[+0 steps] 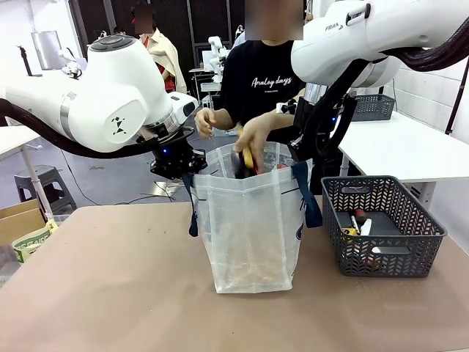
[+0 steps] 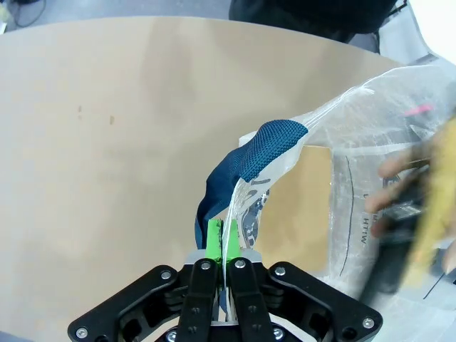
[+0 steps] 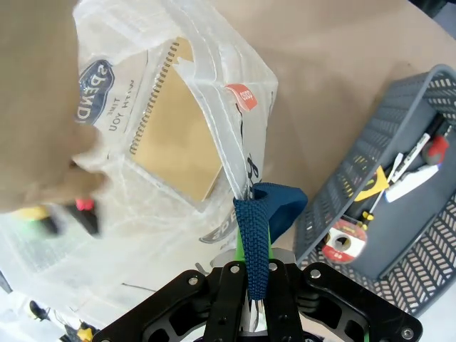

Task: Transfer purchased items from the store into the shopping bag.
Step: Move the Reusable shopping bag to the right side of the table.

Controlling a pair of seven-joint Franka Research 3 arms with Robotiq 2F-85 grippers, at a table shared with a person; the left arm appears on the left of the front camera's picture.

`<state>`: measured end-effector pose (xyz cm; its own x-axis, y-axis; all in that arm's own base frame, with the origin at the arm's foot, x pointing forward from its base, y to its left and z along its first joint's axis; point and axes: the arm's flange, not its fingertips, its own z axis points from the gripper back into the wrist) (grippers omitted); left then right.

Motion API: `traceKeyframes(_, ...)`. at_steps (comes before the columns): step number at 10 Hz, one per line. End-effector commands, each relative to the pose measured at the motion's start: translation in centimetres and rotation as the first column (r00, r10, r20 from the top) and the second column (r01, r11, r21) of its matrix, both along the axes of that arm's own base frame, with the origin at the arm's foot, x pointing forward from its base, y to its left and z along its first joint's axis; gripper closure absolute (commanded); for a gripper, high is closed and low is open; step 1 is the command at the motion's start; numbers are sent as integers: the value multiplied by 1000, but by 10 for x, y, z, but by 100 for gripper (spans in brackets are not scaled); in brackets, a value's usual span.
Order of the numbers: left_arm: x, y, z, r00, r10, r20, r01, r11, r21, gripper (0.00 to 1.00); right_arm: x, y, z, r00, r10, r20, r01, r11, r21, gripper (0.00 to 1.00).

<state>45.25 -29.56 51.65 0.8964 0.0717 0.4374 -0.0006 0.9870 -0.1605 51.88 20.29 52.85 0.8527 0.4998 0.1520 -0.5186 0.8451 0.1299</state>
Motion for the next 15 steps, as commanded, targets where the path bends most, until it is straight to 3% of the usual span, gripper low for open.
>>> traceKeyframes(1, -1, 0, 1, 1000, 16, -1, -16, 1000, -8, 100, 0, 0, 0, 1000, -2, 1, 2, 1000, 1, 100)
traceKeyframes(15, -1, 0, 1, 1000, 16, -1, -16, 1000, -8, 100, 0, 0, 0, 1000, -2, 1, 2, 1000, 1, 100)
